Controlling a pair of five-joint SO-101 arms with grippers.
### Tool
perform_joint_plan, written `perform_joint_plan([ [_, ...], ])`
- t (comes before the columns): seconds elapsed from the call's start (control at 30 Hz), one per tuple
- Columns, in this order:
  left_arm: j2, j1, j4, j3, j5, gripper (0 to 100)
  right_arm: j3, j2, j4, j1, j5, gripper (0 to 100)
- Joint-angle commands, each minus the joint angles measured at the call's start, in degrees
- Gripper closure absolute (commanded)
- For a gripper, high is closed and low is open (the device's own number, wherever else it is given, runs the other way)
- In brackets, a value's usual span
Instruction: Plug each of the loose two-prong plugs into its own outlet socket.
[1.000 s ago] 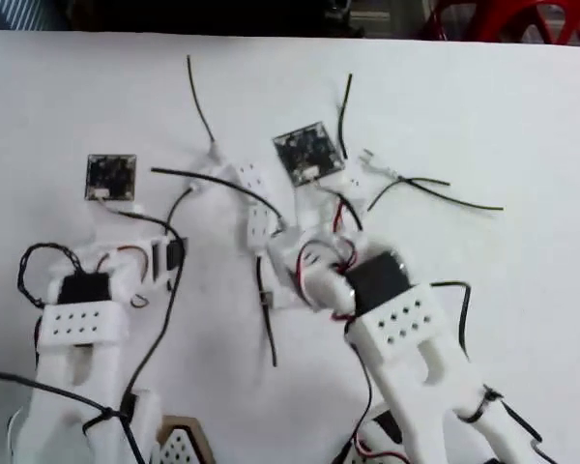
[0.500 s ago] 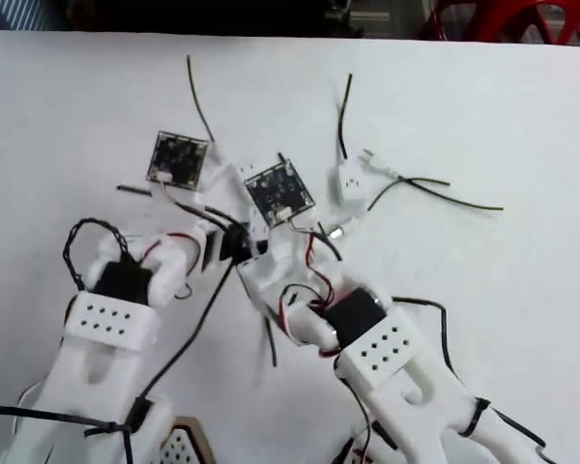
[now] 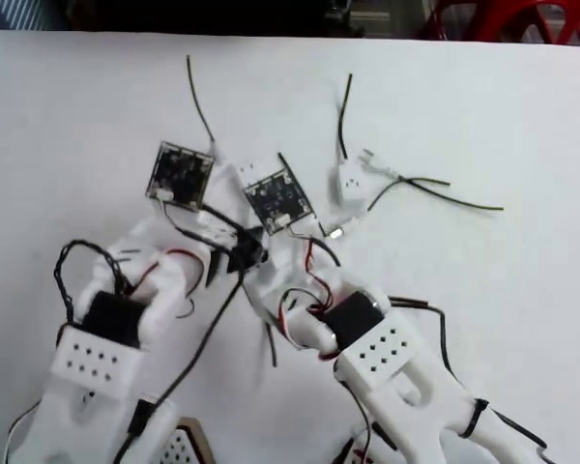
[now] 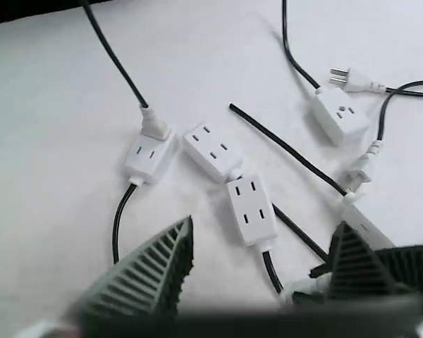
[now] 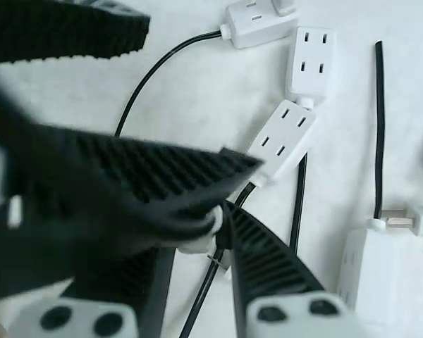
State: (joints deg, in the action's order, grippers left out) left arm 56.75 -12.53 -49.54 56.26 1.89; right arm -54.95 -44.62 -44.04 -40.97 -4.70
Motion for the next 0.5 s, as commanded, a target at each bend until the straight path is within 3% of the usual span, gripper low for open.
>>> perform_joint_plan([
  [0.0,5.2,-4.3,-2.8,-1.2,1.1,69,0.4,-1.5,1.5,0.4,-0.4,98.1],
  [0.2,5.4,-0.8,-2.7,-0.1,3.2,69,0.4,-1.5,1.4,3.2,-0.4,98.1],
  [0.37,5.1,6.0,-3.1,-1.4,3.2,69,0.5,-1.5,3.0,11.5,-0.9,98.1],
  [0.47,5.1,7.3,-3.3,-1.1,3.4,63,0.4,-1.5,6.3,17.5,-3.6,98.1],
])
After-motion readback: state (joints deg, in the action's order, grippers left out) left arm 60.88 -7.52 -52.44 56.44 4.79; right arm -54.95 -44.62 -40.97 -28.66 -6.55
